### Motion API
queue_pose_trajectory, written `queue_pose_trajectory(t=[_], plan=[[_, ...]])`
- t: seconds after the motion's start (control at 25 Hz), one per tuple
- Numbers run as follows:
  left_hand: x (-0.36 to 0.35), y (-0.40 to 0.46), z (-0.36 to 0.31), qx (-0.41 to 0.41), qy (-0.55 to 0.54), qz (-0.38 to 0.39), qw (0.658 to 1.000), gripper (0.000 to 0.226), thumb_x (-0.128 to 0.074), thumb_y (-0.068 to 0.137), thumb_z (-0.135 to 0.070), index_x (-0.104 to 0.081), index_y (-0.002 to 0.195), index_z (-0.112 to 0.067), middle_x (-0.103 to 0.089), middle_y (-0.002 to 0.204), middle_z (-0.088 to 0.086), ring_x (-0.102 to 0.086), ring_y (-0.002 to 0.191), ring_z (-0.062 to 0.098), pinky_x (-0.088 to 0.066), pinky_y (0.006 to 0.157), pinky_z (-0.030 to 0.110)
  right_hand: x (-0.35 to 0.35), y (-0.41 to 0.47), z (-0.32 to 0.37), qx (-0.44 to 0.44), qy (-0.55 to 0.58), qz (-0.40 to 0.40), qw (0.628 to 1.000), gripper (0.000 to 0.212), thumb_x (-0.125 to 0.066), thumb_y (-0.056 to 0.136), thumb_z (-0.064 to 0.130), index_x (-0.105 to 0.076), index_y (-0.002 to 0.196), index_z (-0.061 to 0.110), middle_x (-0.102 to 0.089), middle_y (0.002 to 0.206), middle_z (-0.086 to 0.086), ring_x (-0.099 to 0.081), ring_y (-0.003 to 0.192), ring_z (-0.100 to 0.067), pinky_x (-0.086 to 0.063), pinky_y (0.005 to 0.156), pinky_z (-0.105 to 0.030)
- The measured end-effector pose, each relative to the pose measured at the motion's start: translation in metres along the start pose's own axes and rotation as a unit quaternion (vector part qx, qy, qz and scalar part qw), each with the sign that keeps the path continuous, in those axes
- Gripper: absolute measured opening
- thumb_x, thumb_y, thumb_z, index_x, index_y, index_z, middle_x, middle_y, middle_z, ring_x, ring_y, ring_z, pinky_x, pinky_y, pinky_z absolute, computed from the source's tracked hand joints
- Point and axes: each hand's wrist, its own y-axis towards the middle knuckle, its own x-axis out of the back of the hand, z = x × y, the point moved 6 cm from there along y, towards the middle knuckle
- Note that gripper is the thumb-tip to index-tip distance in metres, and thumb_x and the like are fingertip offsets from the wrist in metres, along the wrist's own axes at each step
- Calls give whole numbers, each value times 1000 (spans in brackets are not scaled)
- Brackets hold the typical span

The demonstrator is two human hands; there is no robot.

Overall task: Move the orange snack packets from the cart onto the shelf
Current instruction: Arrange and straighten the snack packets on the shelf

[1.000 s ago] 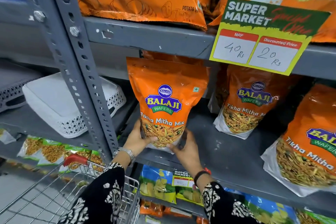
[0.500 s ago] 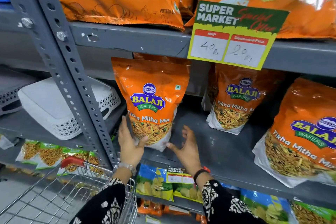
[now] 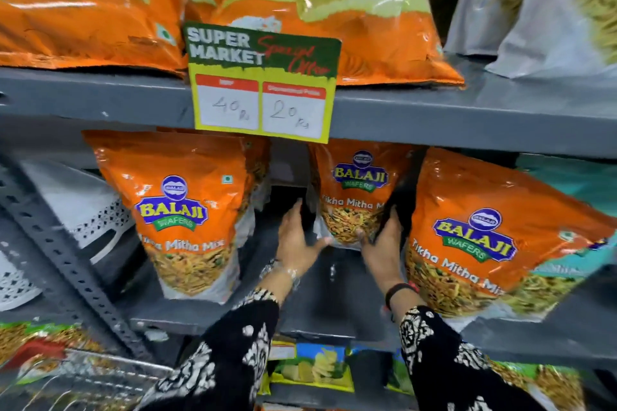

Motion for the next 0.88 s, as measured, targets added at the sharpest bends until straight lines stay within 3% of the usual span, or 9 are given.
queue_pose_trajectory(t=[0.08,0.16,0.36,0.68,0.88], plan=[[-17,25,5,59,-30,25,997,90,-71,71,-9,-11,137,-4,-21,148,17,-20,137,27,-20,109,29,-4,13,-10,-42,10,34,998,83,-62,79,7,-6,139,4,-16,150,-19,-16,139,-29,-15,113,-37],[-28,42,7,85,-61,34,994,92,-70,71,-6,-8,138,-8,-26,148,13,-25,135,24,-23,98,17,-8,24,-21,-80,22,54,995,82,-63,79,8,-8,140,8,-18,150,-15,-20,138,-27,-17,113,-39],[-45,70,14,110,-46,60,991,72,-69,73,-11,-27,130,-7,-50,131,19,-49,117,32,-40,101,43,-18,37,-40,-142,65,80,984,75,-58,84,17,-8,139,17,-28,147,-11,-27,135,-27,-22,113,-46],[-26,66,24,108,-55,-2,993,49,-66,75,-12,-40,116,-3,-59,119,19,-56,107,31,-40,83,29,-31,33,-33,-101,53,59,992,78,-64,78,9,-15,138,15,-36,142,-14,-34,131,-30,-28,108,-46],[-20,63,29,100,-66,2,993,57,-66,75,-11,-35,123,-5,-56,123,17,-54,108,29,-39,83,28,-36,33,-36,-109,71,68,989,83,-67,77,11,-13,139,18,-35,144,-13,-34,131,-30,-29,109,-50]])
